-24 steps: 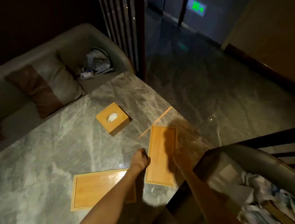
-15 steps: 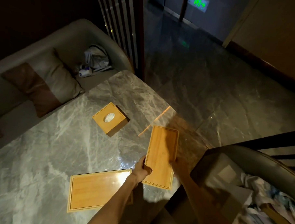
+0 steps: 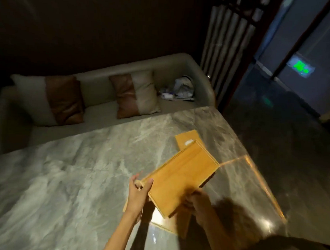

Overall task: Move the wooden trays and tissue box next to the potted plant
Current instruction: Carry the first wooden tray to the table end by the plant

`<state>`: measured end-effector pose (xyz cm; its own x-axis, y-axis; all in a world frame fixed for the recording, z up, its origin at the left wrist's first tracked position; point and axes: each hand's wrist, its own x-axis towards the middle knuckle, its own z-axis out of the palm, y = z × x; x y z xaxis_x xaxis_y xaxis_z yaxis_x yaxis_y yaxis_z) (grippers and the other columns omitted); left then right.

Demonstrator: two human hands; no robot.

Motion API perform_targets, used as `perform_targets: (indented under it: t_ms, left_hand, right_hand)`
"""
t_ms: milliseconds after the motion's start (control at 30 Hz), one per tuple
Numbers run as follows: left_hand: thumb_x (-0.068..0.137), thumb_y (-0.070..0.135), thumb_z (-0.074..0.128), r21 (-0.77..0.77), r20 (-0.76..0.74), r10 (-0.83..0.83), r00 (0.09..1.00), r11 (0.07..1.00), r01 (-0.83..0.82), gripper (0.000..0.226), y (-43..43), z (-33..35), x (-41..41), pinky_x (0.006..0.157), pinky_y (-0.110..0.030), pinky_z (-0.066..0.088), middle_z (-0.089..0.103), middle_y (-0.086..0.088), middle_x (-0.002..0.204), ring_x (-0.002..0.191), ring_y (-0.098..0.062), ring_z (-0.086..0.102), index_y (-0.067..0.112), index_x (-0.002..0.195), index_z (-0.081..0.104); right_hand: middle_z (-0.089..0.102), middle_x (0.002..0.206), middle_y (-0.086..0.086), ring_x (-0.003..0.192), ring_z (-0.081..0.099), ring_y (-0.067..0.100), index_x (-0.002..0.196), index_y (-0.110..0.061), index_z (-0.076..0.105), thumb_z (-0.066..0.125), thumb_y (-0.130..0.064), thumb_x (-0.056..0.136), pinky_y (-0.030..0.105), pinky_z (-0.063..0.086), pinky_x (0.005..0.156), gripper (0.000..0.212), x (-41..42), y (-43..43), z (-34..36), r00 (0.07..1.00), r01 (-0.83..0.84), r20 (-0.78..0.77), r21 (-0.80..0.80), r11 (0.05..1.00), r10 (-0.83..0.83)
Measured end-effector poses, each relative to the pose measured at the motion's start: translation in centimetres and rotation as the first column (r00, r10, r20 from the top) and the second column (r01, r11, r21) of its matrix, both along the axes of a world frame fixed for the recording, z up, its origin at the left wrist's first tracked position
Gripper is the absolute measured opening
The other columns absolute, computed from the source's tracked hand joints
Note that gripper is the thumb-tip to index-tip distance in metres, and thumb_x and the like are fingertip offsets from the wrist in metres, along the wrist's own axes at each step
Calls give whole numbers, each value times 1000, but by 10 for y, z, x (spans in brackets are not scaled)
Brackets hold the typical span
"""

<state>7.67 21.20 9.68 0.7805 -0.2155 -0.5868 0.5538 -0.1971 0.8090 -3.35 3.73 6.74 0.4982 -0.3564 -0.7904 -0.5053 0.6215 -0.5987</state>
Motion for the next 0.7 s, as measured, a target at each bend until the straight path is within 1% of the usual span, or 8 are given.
perform_targets:
  t_ms: [100, 200, 267, 333, 400, 467, 567, 700]
  left_hand:
    - [96, 24, 55, -109, 28, 251, 968, 963, -247, 25, 67, 13, 8, 90, -37, 51, 65, -7, 116, 100, -18, 65, 18, 119, 49]
    - [101, 27, 44, -94, 187, 458, 869, 889, -448, 37, 152, 31, 33, 101, -34, 42, 56, 0, 131, 117, -15, 56, 18, 137, 42]
    - [101, 30, 42, -76, 217, 547, 808, 835, -545, 42, 221, 42, 52, 99, -31, 36, 48, 6, 131, 120, -12, 47, 18, 141, 36]
    - [101, 31, 42, -49, 257, 581, 773, 806, -590, 40, 296, 50, 66, 96, -31, 35, 48, 6, 129, 117, -13, 49, 19, 138, 38]
    - [100, 32, 45, -30, 290, 584, 758, 797, -603, 35, 367, 56, 76, 92, -32, 41, 54, -2, 127, 105, -11, 57, 17, 131, 42]
    - [99, 31, 46, -40, 276, 610, 743, 779, -625, 39, 429, 59, 79, 94, -38, 48, 57, -8, 128, 108, -17, 60, 12, 133, 42]
    - [100, 31, 46, -55, 234, 666, 708, 736, -674, 45, 497, 63, 76, 109, -51, 42, 55, -10, 135, 122, -28, 56, 13, 140, 38]
    - [99, 33, 47, -64, 241, 720, 651, 681, -730, 40, 558, 63, 76, 109, -44, 42, 59, -5, 130, 118, -23, 57, 19, 136, 43]
  right_hand:
    - [66, 111, 15, 94, 70, 26, 118, -10, 49, 73, -8, 83, 39, 61, 77, 43, 68, 86, 16, 991, -96, 97, 55, 994, 90]
    - [66, 124, 12, 100, 72, 23, 130, -15, 45, 68, -10, 89, 35, 62, 81, 47, 123, 186, 35, 953, -239, 212, 84, 967, 217]
    - [64, 129, 13, 107, 70, 26, 139, -19, 39, 69, -16, 90, 42, 60, 89, 57, 150, 242, 51, 918, -298, 288, 48, 953, 273]
    - [60, 133, 11, 115, 65, 30, 148, -31, 26, 66, -23, 92, 51, 54, 97, 69, 176, 282, 67, 913, -270, 325, 30, 962, 246]
    - [60, 129, 11, 110, 65, 31, 152, -37, 19, 61, -22, 94, 50, 56, 93, 73, 204, 312, 76, 911, -234, 356, 25, 972, 210]
    - [65, 124, 13, 101, 69, 29, 149, -24, 34, 57, -20, 97, 41, 62, 80, 57, 228, 350, 85, 880, -308, 363, -56, 950, 307]
    - [73, 116, 13, 99, 73, 27, 135, -11, 55, 55, -20, 98, 31, 64, 71, 39, 246, 417, 93, 820, -432, 347, -147, 890, 455]
    - [73, 117, 11, 98, 73, 26, 133, -12, 58, 56, -19, 97, 37, 61, 79, 37, 265, 484, 94, 788, -472, 351, -183, 862, 506]
